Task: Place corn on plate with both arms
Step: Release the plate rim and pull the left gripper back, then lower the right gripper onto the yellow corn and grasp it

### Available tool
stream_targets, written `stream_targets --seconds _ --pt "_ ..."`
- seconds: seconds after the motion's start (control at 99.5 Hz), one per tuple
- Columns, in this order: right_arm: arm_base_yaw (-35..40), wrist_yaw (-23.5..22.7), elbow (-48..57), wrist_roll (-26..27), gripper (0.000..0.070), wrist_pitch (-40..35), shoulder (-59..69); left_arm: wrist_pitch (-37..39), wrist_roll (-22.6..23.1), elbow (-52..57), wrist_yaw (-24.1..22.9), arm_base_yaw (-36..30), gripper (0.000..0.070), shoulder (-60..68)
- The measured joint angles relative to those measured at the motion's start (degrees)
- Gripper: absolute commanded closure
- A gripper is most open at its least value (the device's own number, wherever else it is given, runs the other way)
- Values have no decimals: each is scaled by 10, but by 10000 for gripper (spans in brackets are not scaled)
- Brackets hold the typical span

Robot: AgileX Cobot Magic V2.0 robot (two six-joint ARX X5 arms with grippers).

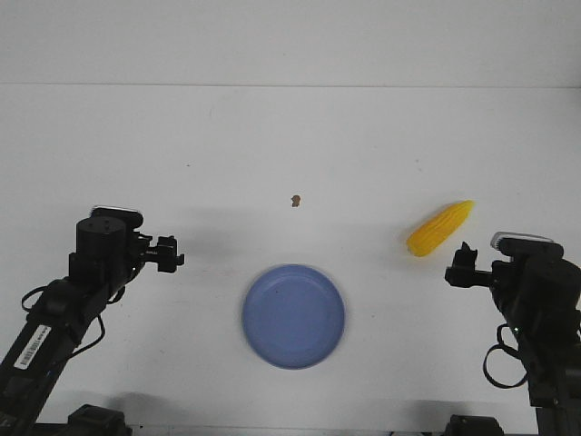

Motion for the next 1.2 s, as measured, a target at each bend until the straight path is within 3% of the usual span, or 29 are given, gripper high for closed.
stream_targets --seconds 0.241,0.583,0.955,1.196 --pt "0 0 1 47 139 28 44 0 6 0 0 9 237 -3" --pt "-12 -2 2 118 138 132 252 0 6 0 0 9 237 -3" --pt "-15 -3 10 134 138 197 387 0 6 0 0 9 237 -3" --pt "-15 -42 11 143 144 228 430 0 6 0 0 9 237 -3"
